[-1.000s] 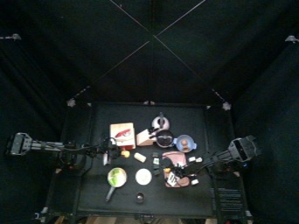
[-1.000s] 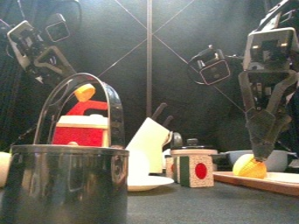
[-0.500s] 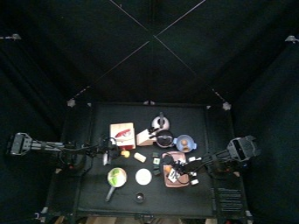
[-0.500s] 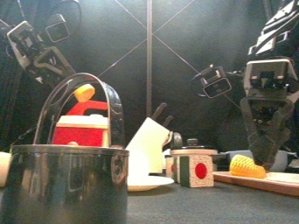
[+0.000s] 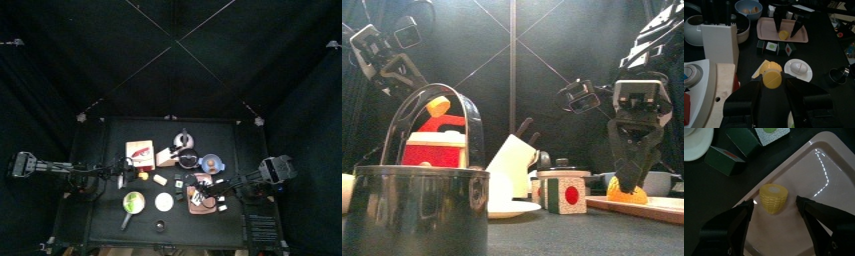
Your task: Grab corn bottom
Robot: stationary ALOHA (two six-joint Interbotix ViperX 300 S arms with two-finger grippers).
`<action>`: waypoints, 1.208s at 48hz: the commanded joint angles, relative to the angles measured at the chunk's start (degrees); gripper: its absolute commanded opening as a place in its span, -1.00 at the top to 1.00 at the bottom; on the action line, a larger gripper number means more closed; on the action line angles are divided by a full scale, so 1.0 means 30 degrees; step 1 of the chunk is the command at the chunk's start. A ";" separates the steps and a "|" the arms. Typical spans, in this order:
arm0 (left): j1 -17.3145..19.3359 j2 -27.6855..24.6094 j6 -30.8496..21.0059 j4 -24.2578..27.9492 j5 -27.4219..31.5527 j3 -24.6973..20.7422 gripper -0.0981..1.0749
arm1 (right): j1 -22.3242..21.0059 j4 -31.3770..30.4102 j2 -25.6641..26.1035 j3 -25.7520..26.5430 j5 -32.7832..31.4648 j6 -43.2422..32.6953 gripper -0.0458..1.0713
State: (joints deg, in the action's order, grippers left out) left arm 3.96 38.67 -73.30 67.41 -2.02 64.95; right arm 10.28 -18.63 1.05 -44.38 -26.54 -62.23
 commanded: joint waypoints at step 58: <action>-0.0029 0.0000 0.0029 -0.0029 -0.0234 -0.0293 -0.34 | -0.0264 -0.0410 0.1289 0.1494 0.0498 0.0234 -0.26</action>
State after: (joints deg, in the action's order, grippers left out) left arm 3.96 38.67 -73.30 67.41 -2.29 64.95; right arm 9.58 -19.07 3.16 -41.66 -26.37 -61.52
